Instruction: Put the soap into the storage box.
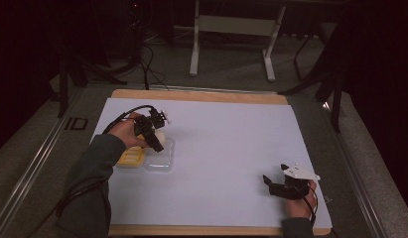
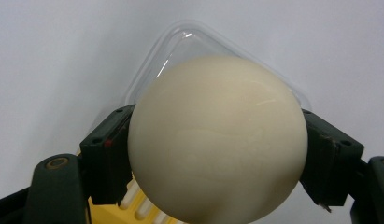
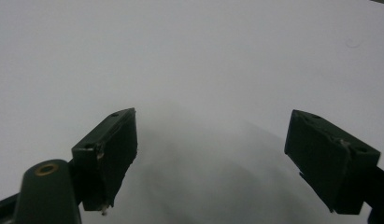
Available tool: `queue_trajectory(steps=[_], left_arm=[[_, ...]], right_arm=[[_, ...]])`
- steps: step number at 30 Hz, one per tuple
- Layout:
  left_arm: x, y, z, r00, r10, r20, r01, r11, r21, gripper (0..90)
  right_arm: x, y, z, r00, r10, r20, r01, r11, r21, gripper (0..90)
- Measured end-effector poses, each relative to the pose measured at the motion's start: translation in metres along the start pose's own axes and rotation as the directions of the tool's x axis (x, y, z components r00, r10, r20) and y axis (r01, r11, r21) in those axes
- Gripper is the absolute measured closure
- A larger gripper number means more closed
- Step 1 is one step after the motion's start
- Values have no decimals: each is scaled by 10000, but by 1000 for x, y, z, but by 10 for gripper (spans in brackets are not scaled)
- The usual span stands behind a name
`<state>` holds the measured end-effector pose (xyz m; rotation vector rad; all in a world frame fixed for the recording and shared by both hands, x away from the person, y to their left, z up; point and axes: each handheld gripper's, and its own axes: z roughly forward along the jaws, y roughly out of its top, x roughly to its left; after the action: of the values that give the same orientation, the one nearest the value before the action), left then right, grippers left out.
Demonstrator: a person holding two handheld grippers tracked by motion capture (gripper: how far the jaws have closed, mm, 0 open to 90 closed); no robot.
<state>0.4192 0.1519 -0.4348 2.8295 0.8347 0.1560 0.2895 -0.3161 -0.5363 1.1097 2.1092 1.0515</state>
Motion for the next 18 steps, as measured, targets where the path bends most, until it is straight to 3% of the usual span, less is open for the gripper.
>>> queue_trajectory(steps=[18], left_arm=[[13,-24,-2,9983,-582,84,583,9982,-124,232]], right_arm=[[0,0,0,10000,-11,15,11,10000,-1,170]])
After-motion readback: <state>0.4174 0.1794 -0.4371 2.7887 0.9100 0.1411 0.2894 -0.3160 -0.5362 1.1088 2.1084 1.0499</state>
